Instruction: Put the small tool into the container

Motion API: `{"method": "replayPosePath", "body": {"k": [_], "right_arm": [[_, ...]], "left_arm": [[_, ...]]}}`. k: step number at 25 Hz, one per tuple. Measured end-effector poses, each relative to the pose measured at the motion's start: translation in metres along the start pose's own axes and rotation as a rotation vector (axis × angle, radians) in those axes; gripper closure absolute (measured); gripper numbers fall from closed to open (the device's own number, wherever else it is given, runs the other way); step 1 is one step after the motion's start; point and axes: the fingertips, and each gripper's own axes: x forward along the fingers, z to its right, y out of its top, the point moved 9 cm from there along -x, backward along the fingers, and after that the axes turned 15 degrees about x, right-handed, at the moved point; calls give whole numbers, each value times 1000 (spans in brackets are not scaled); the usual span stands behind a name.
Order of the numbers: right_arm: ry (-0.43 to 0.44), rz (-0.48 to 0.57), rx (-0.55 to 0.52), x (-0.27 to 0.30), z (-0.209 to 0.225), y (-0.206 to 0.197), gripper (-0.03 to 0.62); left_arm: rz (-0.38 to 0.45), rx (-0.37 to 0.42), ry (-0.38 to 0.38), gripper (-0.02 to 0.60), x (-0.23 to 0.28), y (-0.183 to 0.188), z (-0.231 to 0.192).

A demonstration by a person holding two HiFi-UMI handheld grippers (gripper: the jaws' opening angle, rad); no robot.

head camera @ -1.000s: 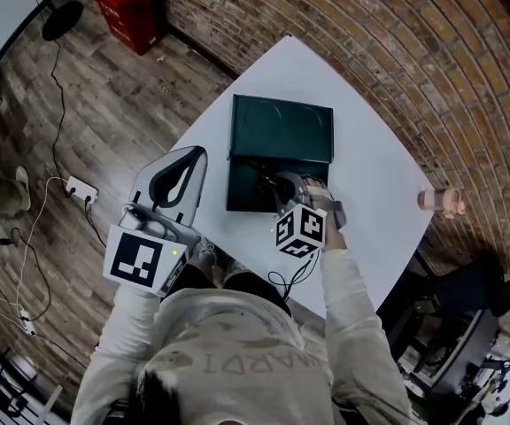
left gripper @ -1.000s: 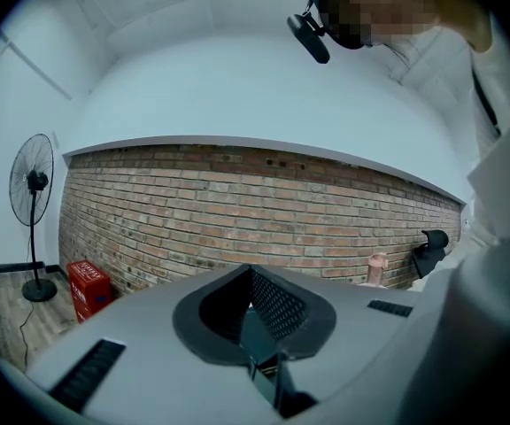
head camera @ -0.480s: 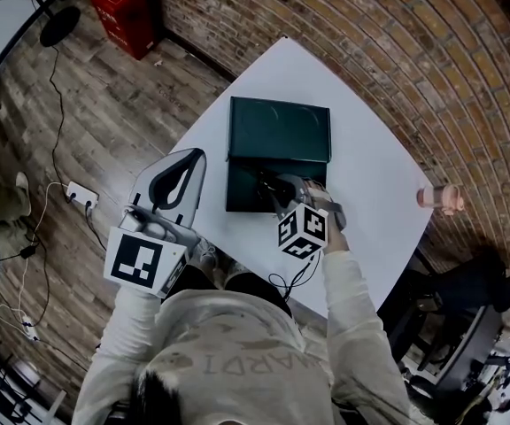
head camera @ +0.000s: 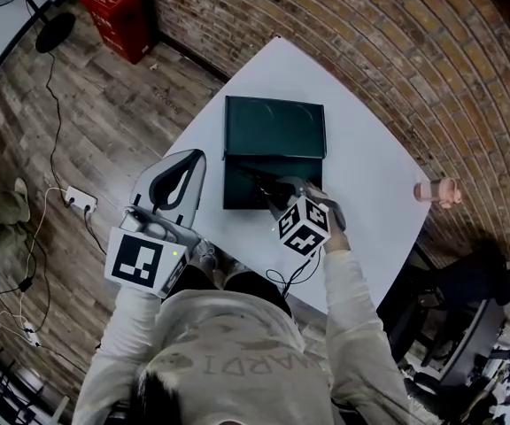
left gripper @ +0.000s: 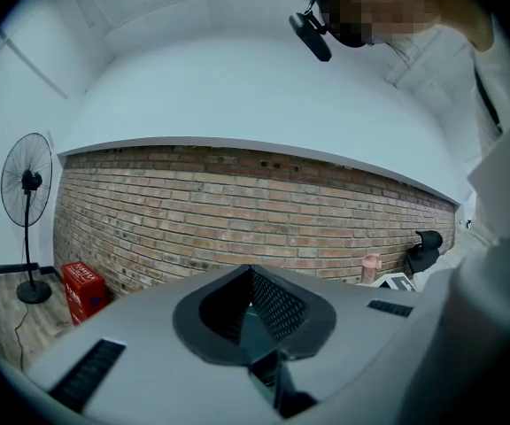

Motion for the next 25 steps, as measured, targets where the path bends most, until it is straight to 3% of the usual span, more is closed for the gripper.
{"method": "replayPosePath", "body": {"k": [9,13,19,25], "right_arm": [[20,59,98,-15,-9,1,470],[-28,174,201,-30,-10,-1,583],[-1,318,349,-57,-15,-6,585],[-27,456,447,-88,-22,-21,585]], "left_arm": [[13,8,-7,577,-8,4,4],[24,16,-16,577,-12,8,13],[33,22,-20,577,-18,16,26],[43,31,-20,577,-29,24,44]]}}
